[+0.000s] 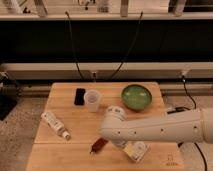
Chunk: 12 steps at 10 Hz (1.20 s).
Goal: Place the pepper in the ceramic cup
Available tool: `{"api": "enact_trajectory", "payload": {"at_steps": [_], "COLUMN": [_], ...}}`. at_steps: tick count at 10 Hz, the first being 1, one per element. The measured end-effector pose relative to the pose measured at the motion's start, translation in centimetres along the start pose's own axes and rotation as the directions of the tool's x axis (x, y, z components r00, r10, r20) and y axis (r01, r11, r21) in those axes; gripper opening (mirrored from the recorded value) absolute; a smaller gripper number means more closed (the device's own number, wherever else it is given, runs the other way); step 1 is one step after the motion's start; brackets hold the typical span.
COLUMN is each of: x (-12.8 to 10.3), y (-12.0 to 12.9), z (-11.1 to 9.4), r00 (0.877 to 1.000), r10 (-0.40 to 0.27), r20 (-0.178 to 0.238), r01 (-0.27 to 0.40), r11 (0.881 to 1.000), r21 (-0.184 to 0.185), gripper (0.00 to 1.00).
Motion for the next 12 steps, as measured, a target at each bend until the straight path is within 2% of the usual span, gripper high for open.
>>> {"api": "enact_trajectory", "payload": {"at_steps": [4, 6, 7, 10, 12], "x": [-2.4, -3.3, -3.6, -4.8, -5.5], "y": [-3.2, -3.8, -3.9, -3.9, -3.7], "z": [1.1, 1.7, 1.8, 1.9, 1.6], "r00": [0.996, 0.992, 0.99, 0.982, 0.973], "r10": [-0.035, -0.048, -0.052, -0.07, -0.078], "r20": [0.081, 0.119, 0.13, 0.175, 0.218], "r01": [0.034, 0.045, 0.049, 0.065, 0.071], "r11": [0.999, 0.999, 0.998, 0.997, 0.997], "r21": [0.023, 0.026, 0.028, 0.033, 0.039], "gripper": [0.8, 0.78, 0.73, 0.43, 0.23]}}
